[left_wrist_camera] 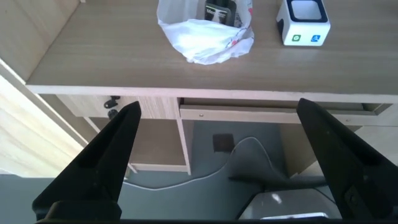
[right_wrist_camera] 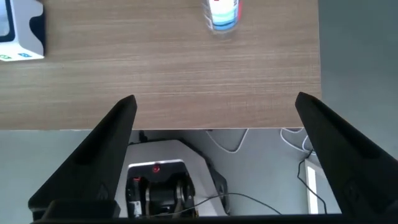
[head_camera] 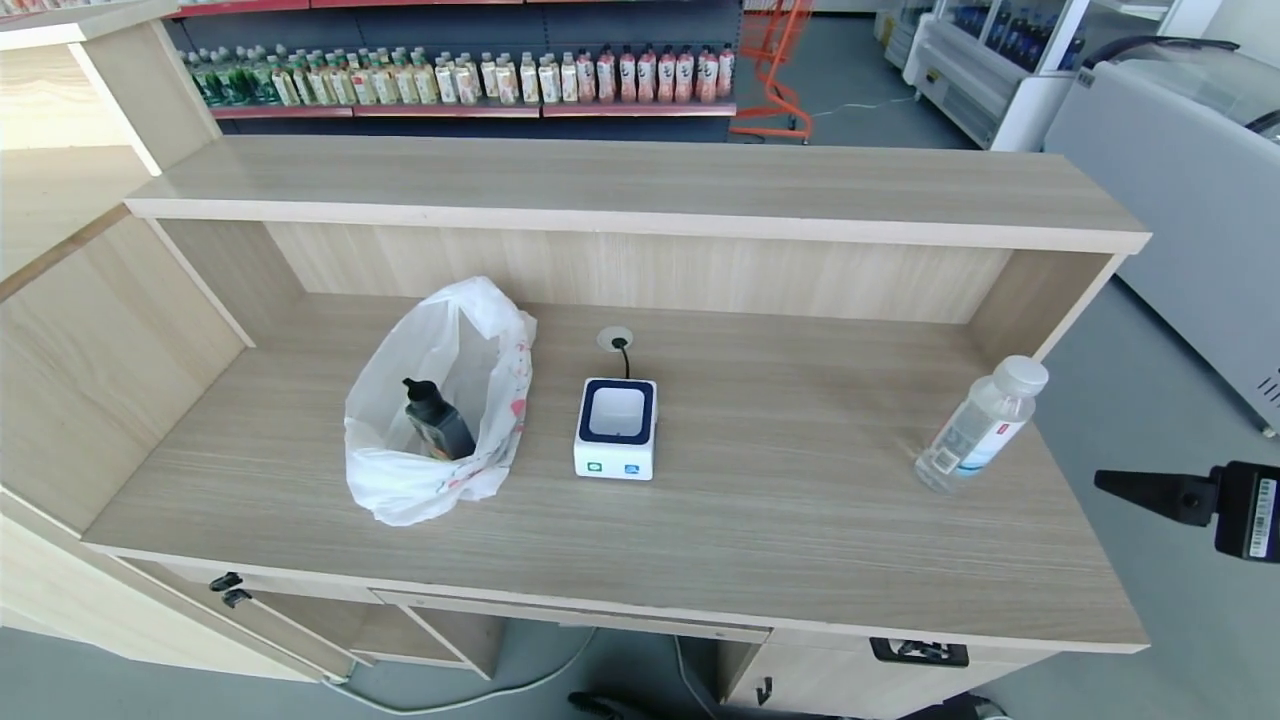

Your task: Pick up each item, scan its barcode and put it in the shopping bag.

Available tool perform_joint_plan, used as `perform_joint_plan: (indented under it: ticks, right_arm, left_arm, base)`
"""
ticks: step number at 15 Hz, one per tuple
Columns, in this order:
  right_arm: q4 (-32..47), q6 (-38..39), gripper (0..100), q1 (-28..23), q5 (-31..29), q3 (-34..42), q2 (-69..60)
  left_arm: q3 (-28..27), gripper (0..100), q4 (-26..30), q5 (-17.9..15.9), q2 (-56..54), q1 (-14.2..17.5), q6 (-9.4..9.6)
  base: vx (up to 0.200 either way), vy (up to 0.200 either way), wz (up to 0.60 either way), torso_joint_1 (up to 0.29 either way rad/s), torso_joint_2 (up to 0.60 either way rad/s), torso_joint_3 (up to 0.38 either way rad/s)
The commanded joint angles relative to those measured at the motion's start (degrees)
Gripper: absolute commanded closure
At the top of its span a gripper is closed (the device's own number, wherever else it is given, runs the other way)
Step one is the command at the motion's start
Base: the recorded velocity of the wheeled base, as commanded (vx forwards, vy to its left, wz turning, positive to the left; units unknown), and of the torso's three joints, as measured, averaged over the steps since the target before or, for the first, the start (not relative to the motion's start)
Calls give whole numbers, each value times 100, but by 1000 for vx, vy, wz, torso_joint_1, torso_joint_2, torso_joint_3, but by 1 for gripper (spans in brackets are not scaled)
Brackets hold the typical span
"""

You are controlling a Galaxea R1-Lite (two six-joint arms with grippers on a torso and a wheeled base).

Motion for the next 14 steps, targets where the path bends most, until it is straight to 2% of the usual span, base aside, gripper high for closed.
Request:
perform_joint_plan:
  ticks: [1,2,3,6,8,14]
  right_arm:
    - [0,1,0,4,8,0,99]
    - [9,1,0,4,-1,0,91]
    - [9,1,0,4,-45,0,91]
    - [26,-34,0,4,-739,150,240]
    - [-53,-113,0,4,-809,123,477]
    - [-1846,-272,0,83,-757,185,1611]
  left_arm:
    - [1,0,2,1,9,1,0]
    - [1,0,2,1,9,1,9]
    - [1,0,2,1,9,1,0]
    - [1,0,2,1,9,1,0]
    - [1,0,2,1,9,1,0]
    - [1,0,2,1,9,1,0]
  base:
    - [0,-200,0,2,-2,2]
    - [0,-200,0,-2,2,-2]
    - [0,0,0,0,0,0]
    - [0,0,0,0,0,0]
    - [0,0,0,0,0,0]
    - [0,0,0,0,0,0]
